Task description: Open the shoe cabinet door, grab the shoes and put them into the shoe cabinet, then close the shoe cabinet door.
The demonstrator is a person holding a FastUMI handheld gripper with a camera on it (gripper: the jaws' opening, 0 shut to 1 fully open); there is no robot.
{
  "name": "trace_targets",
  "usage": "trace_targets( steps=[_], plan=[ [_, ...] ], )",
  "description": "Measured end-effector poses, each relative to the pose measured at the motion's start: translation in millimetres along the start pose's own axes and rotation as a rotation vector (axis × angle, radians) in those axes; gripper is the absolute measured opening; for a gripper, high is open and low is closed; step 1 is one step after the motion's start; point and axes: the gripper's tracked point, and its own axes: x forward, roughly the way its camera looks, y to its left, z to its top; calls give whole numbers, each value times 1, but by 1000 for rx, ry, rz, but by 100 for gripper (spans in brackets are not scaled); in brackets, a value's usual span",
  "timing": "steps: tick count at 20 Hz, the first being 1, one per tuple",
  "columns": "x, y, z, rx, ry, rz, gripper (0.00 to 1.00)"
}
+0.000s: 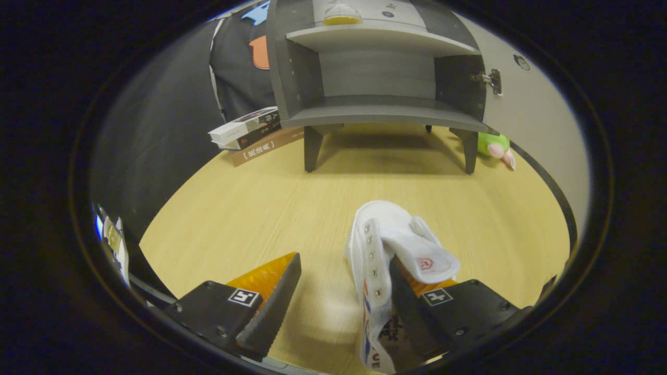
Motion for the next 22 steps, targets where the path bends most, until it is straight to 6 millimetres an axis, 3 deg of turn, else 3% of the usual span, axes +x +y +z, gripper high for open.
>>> trace_targets(
  steps=[1,3,5,7,11,14,22],
  plan=[
    [0,-3,1,2,-5,3,85],
    [1,-12,1,11,-7,-4,69],
    [-1,-24,5,32,-27,-17,43],
    [-1,-18,4,24,-14,17,19],
    [-9,-22,11,7,-21,28,11],
    [-35,-26,33,-8,-58,18,10],
    [-120,-44,165,-40,-236,-17,10]
  ],
)
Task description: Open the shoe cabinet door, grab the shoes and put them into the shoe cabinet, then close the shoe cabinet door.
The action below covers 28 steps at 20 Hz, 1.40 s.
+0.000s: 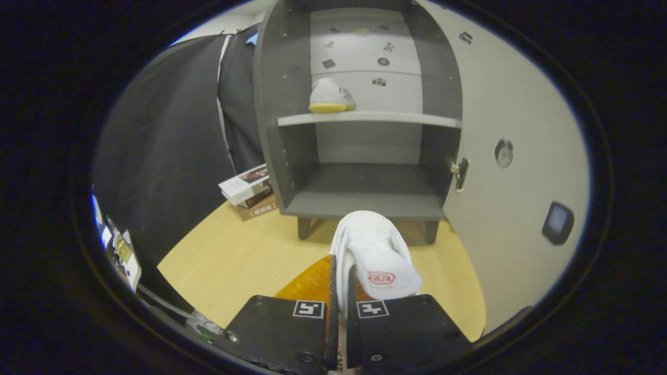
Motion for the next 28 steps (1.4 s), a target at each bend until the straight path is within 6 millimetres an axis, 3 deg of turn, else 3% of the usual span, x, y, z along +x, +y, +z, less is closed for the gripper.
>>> trace_targets(
  steps=[3,7,13,21,25,28],
  plan=[
    [-10,-5,62,-20,-76,-19,10],
    [-8,-18,137,-12,-150,-57,10],
    [26,-33,241,-44,-236,-109,10],
    [100,-44,322,-81,-261,-142,10],
    [144,-48,336,-88,-207,-135,9],
    [174,-51,331,-92,-154,-141,10]
  ],
)
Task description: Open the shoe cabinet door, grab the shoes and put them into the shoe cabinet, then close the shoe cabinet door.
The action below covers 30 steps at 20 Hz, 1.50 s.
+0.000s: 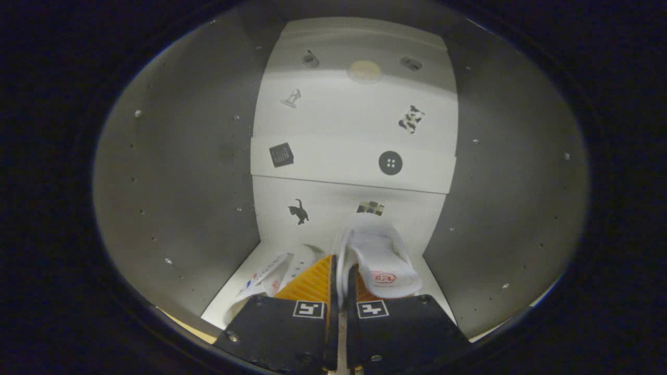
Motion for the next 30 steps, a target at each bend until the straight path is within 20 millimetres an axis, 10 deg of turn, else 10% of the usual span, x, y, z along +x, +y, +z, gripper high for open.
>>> trace_targets(
  steps=[15,23,30],
  plan=[
    [43,2,-45,10,207,7,10],
    [23,4,-43,57,197,12,46],
    [-42,-5,-21,100,69,-38,83]
  ],
)
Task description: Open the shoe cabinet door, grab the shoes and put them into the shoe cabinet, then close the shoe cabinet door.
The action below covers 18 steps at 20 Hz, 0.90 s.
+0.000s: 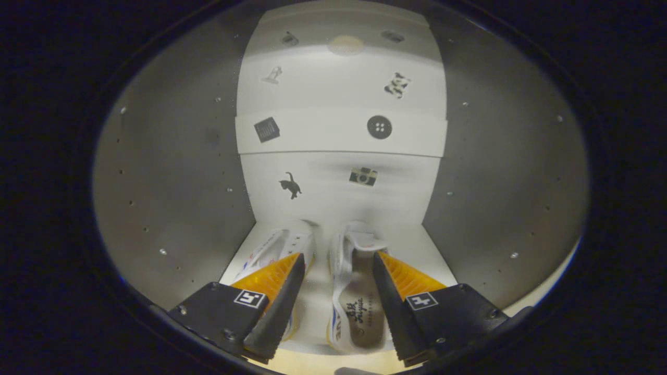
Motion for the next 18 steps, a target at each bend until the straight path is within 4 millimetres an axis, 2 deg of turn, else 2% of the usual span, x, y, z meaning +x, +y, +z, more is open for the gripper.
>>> trace_targets(
  steps=[2,3,4,7,9,11,13,14,16,18],
  plan=[
    [-27,1,-1,1,-27,4,85],
    [-42,5,-2,3,-54,16,90],
    [-58,8,-6,-1,-74,24,90],
    [-115,14,-26,-56,-113,27,100],
    [-164,22,-39,-70,-147,46,100],
    [-221,27,-52,-71,-182,72,100],
    [-280,23,-63,-70,-223,81,100],
    [-310,21,-69,-59,-247,90,100],
    [-359,13,-83,-33,-261,104,100],
    [-411,-8,-91,16,-301,87,100]
  ],
)
